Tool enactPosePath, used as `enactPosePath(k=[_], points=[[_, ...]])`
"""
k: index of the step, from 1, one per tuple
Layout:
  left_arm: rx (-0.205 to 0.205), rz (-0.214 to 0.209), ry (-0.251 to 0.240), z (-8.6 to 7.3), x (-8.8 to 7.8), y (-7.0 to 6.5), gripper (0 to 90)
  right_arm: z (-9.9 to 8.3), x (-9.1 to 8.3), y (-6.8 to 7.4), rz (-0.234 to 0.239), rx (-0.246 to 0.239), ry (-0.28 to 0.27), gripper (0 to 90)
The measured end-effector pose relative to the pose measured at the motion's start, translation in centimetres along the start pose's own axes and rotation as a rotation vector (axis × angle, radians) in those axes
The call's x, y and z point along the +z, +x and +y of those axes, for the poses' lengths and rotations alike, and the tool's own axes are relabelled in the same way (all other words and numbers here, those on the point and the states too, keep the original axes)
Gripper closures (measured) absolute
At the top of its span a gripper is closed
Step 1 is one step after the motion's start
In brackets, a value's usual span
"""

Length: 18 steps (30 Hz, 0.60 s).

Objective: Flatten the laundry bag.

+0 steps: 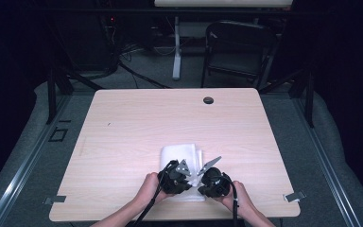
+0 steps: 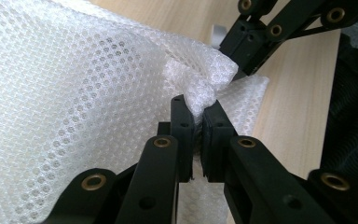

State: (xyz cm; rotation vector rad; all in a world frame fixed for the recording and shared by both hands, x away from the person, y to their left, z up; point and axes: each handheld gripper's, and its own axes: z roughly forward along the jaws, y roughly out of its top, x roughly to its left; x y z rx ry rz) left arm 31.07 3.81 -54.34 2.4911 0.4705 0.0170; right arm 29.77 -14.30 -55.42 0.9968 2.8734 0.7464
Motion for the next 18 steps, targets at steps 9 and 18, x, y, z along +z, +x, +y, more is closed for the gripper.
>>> enactPosePath(k=[9, 18], points=[[-0.003, 0.03, -0.048, -0.2, -1.6, 0.1, 85.6, 0.0, 0.0, 0.2, -0.007, -0.017, 0.009, 90.0], [-0.015, 0.051, -0.079, -0.8, -3.4, 0.6, 85.7, 0.1, 0.0, 0.3, -0.021, -0.022, 0.012, 90.0]])
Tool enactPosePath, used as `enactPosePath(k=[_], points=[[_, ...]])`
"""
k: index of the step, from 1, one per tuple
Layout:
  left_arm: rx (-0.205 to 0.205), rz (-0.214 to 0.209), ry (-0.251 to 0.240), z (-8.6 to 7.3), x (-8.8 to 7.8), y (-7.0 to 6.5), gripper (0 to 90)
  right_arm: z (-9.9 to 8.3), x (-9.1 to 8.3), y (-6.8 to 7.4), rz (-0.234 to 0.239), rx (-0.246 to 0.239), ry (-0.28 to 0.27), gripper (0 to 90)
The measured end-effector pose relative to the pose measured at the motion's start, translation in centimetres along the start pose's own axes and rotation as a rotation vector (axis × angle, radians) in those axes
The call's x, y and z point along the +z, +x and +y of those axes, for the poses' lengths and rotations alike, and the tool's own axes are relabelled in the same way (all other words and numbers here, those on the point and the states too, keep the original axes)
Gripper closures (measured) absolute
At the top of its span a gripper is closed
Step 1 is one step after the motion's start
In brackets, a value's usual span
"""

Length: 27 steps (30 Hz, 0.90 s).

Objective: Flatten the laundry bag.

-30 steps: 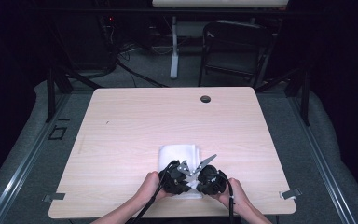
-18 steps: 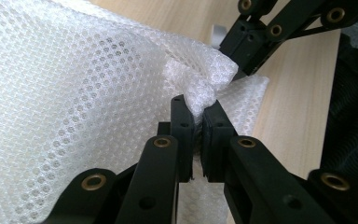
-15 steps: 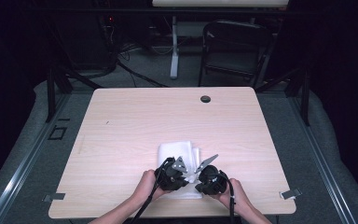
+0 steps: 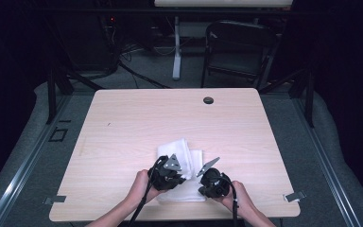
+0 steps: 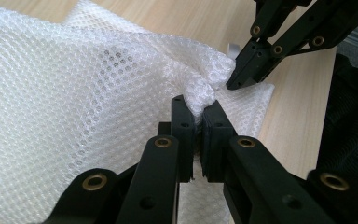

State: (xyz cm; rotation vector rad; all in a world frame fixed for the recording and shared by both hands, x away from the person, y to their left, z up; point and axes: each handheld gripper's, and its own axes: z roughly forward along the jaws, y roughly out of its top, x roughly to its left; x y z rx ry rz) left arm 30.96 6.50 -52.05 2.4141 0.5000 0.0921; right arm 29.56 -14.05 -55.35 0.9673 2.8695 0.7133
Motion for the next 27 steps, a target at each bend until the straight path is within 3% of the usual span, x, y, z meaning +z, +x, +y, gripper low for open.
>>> enactPosePath(k=[19, 27], points=[[-0.018, 0.044, -0.04, -0.9, -2.6, 0.3, 85.8, 0.1, -0.2, 0.2, -0.027, 0.004, 0.04, 90.0], [-0.044, 0.065, -0.072, -1.6, -3.9, 0.5, 85.8, 0.0, -0.3, 0.0, -0.03, 0.012, 0.059, 90.0]])
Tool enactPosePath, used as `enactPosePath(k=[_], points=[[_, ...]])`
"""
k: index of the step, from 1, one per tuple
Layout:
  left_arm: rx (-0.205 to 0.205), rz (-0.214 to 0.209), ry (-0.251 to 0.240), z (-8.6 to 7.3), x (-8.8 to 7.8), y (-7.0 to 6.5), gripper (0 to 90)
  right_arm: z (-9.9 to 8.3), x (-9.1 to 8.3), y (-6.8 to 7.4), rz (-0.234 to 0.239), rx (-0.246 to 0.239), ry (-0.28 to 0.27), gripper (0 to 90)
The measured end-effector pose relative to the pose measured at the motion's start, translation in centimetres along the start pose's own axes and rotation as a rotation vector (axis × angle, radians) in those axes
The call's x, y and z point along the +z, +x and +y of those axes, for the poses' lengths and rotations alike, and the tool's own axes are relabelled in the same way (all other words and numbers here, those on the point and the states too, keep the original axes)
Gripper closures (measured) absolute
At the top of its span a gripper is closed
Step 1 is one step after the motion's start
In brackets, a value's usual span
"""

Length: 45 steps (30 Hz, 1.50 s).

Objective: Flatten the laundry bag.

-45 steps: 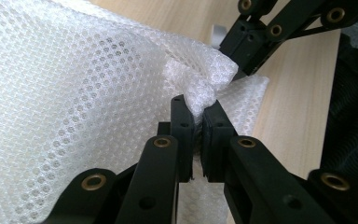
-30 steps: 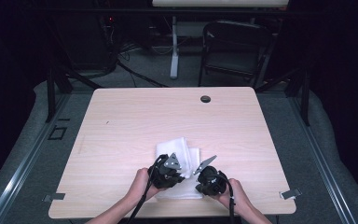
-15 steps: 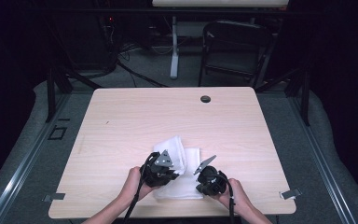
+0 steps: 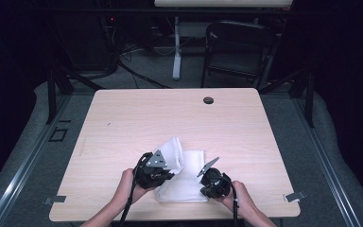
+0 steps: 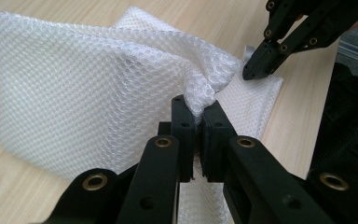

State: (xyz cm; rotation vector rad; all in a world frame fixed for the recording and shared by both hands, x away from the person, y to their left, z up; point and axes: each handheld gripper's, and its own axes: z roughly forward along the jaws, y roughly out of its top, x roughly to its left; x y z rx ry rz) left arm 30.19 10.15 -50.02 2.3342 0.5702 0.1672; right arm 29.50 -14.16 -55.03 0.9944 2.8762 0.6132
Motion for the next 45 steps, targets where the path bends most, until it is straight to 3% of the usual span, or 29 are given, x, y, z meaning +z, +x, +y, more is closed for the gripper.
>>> enactPosePath(k=[14, 17, 20, 25, 29, 35, 45], points=[[-0.024, 0.031, -0.016, -1.5, -1.9, 0.3, 85.9, -0.1, -0.2, -0.2, -0.007, 0.004, 0.017, 90.0], [-0.012, 0.028, -0.012, -1.4, -1.8, 0.2, 85.9, -0.1, -0.3, -0.2, 0.003, 0.01, -0.033, 89.9], [-0.01, 0.022, -0.011, -1.3, -1.6, 0.1, 85.9, 0.2, -0.4, 0.2, -0.009, -0.023, -0.062, 87.7], [-0.013, 0.024, -0.013, -1.4, -1.6, 0.1, 85.9, 0.3, 0.5, 0.5, -0.004, -0.046, -0.033, 89.8], [-0.017, 0.034, -0.013, -1.4, -2.0, 0.3, 85.8, 0.2, 0.5, 0.4, -0.001, -0.024, -0.023, 90.0], [-0.02, 0.049, -0.019, -1.5, -2.2, 0.4, 85.8, 0.2, 0.3, 0.4, -0.027, -0.027, 0.003, 90.0], [-0.043, 0.077, -0.019, -2.4, -3.0, 0.9, 85.8, 0.0, 0.2, 0.2, -0.032, -0.017, 0.015, 90.0]])
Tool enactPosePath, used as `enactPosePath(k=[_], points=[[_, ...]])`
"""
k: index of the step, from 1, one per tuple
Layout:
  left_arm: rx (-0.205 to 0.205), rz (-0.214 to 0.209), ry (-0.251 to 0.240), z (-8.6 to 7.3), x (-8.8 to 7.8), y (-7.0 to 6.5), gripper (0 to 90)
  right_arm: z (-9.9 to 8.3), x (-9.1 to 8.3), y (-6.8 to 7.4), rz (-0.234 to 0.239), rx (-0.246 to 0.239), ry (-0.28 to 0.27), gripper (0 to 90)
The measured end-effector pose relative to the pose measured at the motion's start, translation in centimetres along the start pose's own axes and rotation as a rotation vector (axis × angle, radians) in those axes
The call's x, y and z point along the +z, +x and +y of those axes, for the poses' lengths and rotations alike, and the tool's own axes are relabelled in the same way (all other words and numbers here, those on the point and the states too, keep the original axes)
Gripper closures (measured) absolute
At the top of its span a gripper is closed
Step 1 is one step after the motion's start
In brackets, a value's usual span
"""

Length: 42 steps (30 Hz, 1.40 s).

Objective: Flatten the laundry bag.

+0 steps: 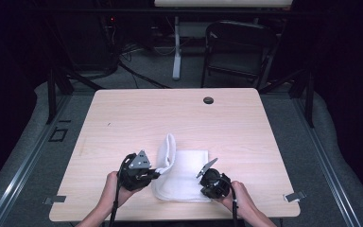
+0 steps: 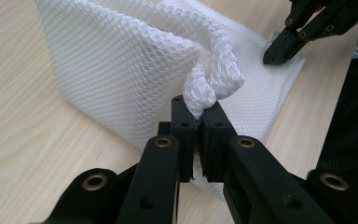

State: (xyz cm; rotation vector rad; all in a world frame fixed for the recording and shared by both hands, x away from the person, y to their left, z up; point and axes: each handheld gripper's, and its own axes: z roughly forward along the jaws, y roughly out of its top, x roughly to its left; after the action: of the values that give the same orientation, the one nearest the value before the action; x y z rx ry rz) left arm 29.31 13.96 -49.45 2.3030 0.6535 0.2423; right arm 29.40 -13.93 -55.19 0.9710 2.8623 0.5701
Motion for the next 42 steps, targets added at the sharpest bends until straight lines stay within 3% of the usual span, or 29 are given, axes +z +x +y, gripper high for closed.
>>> enactPosePath(k=[5, 19, 29, 35, 42], points=[[-0.016, 0.03, 0.024, -0.7, -0.3, 0.3, 85.8, 0.0, 0.0, 0.0, -0.004, 0.0, 0.002, 90.0], [-0.049, 0.062, 0.094, -2.2, -0.6, 0.9, 85.5, -0.2, -0.2, -0.2, -0.01, 0.004, 0.017, 90.0], [-0.085, 0.068, 0.111, -2.6, 0.0, 1.2, 85.5, -0.6, -0.5, -0.9, -0.02, 0.028, 0.033, 90.0], [-0.091, 0.072, 0.151, -2.9, 0.6, 1.2, 85.4, -1.0, -0.7, -1.7, -0.031, 0.046, 0.035, 90.0], [-0.102, 0.054, 0.161, -3.1, 1.0, 1.2, 84.8, -1.5, -0.9, -2.6, -0.018, 0.063, 0.032, 90.0]])
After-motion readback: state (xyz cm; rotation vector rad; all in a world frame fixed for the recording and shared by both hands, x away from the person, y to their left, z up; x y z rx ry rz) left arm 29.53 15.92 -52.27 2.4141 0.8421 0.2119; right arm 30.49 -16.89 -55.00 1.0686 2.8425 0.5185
